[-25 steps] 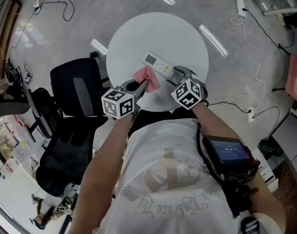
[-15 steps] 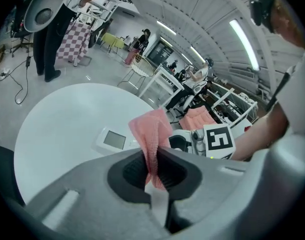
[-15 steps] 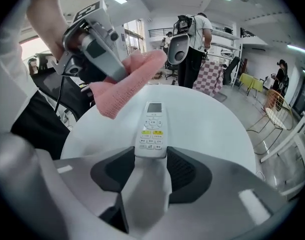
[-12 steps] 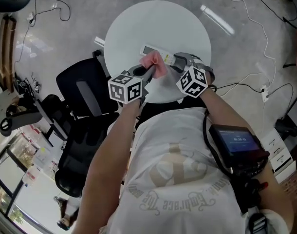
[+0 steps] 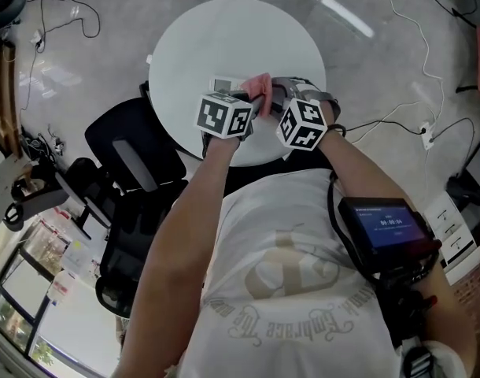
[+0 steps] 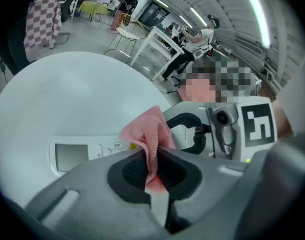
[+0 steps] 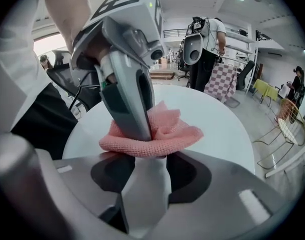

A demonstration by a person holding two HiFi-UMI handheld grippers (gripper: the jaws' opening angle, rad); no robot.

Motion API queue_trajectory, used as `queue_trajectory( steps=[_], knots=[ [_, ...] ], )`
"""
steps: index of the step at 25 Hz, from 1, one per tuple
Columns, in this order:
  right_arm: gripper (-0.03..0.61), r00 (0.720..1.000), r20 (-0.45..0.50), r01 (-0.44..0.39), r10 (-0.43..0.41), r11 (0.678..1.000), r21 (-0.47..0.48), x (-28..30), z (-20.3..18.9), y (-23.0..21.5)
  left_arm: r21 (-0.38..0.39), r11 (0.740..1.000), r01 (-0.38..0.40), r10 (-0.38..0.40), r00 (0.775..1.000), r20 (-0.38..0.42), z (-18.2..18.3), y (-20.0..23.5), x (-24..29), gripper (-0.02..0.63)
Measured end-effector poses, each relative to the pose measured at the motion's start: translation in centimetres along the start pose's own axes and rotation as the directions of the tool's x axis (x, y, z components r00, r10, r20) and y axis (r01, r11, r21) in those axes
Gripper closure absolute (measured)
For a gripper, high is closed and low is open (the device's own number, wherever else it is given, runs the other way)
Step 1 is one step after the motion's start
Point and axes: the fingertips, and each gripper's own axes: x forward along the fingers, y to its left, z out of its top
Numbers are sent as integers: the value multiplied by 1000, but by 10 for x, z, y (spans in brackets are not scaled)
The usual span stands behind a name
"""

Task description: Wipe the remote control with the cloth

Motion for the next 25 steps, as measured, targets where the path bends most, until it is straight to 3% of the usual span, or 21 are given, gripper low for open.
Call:
queue_trajectory(
  steps=[8,13,25],
  knots=[
    [373,1000,-22,-14,14,999,-29,1,8,7,-43,995,-92,93,995,27,-5,17,-14,595],
    [373,1000,-18,-25,25,999,-43,-1,11,8,-80,993,-84,88,995,48,-4,24,-22,597],
    [373,999,-28,-38,37,998,-55,-3,7,10,-187,967,-171,185,981,59,-14,76,-53,596]
  ],
)
